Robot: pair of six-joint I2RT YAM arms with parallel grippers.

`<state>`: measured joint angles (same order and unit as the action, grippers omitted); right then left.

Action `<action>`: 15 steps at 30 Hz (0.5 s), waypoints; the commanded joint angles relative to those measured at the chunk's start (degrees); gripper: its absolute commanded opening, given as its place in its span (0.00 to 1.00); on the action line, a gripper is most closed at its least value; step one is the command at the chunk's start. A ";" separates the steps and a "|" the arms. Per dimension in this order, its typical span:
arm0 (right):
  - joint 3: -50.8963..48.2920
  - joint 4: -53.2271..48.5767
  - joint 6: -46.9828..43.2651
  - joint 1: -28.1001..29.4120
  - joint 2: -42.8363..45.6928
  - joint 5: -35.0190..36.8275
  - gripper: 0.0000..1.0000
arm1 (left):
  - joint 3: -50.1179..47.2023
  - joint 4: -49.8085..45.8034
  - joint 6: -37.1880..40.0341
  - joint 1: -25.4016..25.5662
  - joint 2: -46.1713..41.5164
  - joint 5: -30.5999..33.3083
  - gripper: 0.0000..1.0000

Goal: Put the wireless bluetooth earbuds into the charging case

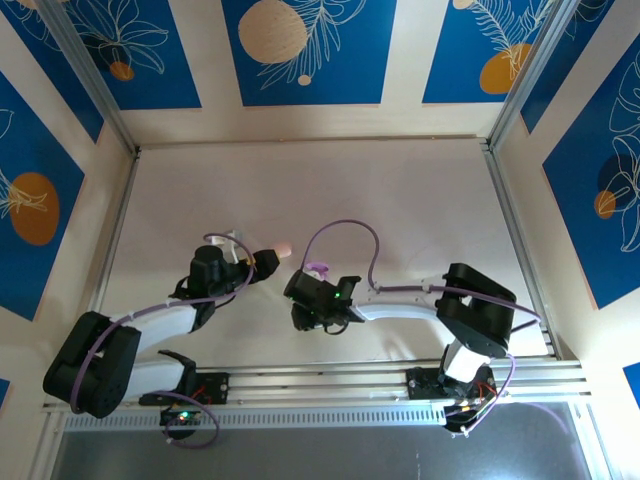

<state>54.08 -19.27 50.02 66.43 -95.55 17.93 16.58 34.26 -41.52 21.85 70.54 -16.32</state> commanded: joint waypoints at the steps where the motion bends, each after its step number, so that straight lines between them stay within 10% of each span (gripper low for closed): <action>1: 1.61 -0.95 0.45 0.59 -1.55 -0.52 0.35 | -0.01 1.17 0.10 -0.64 -1.09 -1.00 1.00; 15: 5.40 -0.49 -0.40 0.98 -5.22 -0.85 0.36 | -0.32 0.79 0.38 -0.62 -2.56 -0.73 1.00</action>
<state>57.82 -19.31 50.02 66.89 -99.81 17.91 16.56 34.26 -41.52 21.85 69.21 -16.32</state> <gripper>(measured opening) 0.356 0.997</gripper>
